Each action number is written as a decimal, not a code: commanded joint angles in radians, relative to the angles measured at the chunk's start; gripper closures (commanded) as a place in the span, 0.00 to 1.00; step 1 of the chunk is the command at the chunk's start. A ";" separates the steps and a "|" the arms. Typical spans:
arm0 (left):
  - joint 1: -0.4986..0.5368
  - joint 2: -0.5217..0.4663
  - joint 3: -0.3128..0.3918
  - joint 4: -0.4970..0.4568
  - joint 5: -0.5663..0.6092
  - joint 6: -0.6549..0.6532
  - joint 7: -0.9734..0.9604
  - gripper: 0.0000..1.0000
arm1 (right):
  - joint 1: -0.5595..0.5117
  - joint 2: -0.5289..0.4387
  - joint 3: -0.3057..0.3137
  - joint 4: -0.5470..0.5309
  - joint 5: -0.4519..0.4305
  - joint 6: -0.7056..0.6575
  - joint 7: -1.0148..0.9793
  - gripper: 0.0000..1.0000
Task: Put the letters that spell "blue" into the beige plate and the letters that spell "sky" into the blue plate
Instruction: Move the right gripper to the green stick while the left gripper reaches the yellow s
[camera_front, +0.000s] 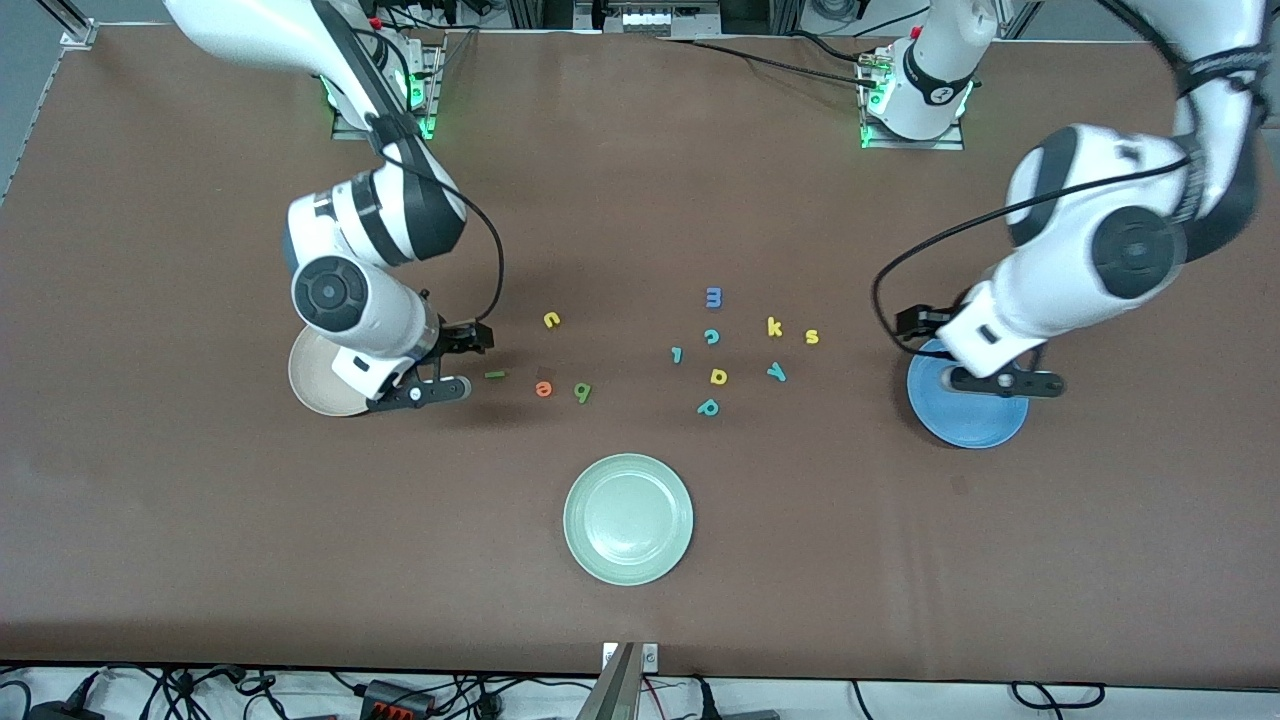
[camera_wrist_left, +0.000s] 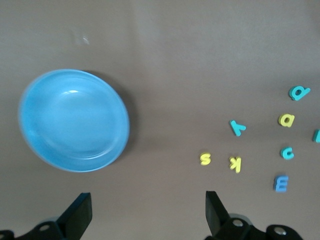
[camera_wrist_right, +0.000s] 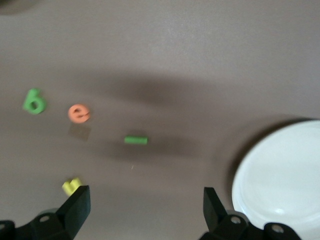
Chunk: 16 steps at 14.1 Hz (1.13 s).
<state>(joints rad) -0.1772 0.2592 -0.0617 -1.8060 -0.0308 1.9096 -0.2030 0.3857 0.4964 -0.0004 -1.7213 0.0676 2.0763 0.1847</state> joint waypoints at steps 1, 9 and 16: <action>-0.005 -0.017 -0.049 -0.160 0.008 0.164 -0.134 0.00 | -0.001 0.071 -0.003 0.011 0.009 0.050 0.075 0.00; -0.031 0.098 -0.073 -0.432 0.011 0.663 -0.182 0.00 | 0.008 0.113 -0.003 0.012 0.014 0.068 0.825 0.00; -0.085 0.158 -0.073 -0.432 0.011 0.706 -0.214 0.00 | 0.048 0.155 -0.003 -0.007 0.031 0.185 1.128 0.22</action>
<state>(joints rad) -0.2497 0.4006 -0.1358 -2.2479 -0.0304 2.6061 -0.3943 0.4159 0.6533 -0.0002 -1.7197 0.0833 2.2297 1.2554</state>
